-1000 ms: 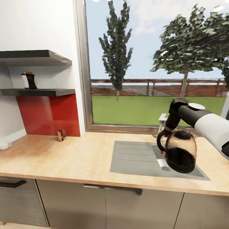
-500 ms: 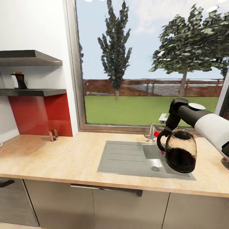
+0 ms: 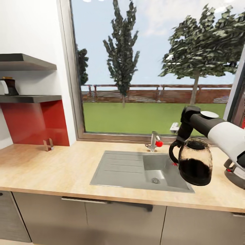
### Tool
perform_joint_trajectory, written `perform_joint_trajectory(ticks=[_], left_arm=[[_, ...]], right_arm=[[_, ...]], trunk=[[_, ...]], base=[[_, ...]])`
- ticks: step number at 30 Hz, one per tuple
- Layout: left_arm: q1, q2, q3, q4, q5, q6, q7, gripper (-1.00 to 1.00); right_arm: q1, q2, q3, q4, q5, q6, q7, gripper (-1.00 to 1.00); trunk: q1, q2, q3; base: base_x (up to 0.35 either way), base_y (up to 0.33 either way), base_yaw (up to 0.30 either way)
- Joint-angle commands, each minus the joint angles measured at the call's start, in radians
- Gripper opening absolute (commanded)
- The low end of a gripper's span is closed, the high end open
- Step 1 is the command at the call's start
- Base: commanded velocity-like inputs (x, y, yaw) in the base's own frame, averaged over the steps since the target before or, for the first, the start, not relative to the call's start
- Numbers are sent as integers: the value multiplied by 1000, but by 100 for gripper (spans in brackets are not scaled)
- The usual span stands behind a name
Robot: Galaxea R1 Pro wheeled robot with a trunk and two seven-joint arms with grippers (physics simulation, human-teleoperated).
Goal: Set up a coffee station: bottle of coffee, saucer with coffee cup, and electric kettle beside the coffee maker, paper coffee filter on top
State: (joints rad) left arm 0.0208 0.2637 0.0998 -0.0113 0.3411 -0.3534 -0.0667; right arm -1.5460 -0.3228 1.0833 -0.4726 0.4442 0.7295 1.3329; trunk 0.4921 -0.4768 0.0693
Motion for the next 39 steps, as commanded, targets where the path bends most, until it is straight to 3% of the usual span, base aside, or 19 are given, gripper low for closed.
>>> perform_joint_trajectory(ticks=[1,21,39], left_arm=[[1,0,8,-1,4,-1,-7,100],[1,-6,8,-1,4,-2,-7,100],[1,-6,9,-1,4,-4,-7,100]], right_arm=[[0,-1,6,-3,4,7,5,-100],[0,4,15,0,2,7,5,-100],[0,0,14,2,2,5,5,-100]], trunk=[[0,0,0],[0,0,0],[0,0,0]], base=[[0,-292,0],[125,-231,0],[-83,-75,0]])
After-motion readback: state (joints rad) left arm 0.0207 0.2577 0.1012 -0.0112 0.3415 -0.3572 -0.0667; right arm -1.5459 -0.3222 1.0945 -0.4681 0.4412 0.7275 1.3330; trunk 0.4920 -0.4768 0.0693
